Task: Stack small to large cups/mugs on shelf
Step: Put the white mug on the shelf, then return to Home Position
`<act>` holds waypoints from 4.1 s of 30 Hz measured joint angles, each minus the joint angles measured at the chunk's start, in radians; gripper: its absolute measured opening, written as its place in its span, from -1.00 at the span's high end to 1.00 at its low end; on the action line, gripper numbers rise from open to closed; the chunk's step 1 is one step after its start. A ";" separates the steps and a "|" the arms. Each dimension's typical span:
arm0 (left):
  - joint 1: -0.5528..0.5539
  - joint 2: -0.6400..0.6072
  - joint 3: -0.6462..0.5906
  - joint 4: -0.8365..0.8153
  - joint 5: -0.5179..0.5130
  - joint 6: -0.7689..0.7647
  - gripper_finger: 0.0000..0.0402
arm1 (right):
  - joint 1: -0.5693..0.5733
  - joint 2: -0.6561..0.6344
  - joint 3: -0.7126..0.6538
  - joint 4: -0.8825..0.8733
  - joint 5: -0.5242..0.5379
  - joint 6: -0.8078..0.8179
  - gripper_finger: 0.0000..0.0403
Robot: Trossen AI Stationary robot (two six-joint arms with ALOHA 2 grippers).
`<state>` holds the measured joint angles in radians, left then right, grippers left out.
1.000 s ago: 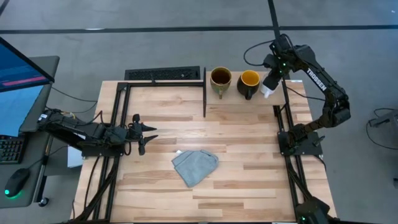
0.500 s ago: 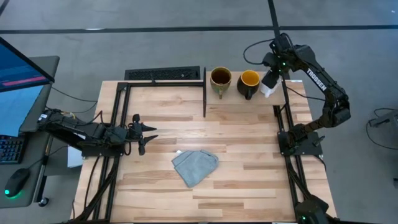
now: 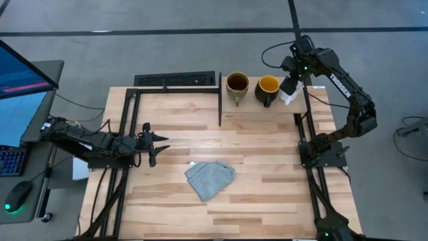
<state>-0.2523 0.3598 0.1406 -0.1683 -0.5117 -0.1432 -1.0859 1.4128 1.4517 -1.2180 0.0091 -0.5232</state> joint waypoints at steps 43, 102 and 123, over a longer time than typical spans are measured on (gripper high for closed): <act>0.000 0.000 0.000 0.000 0.009 -0.019 0.27 | -0.002 0.000 0.000 0.000 -0.037 -0.027 -0.14; 0.000 0.000 0.000 0.025 -0.024 -0.062 0.27 | 0.513 -0.885 -0.246 0.132 -0.252 0.402 -0.13; 0.000 0.000 0.000 0.168 0.018 0.008 0.27 | 0.889 -1.104 -0.946 0.837 -0.473 0.519 -0.13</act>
<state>-0.2523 0.3595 0.1402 -0.0007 -0.4934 -0.1355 -0.1973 0.3092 0.5059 -0.3809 -0.4637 -0.0041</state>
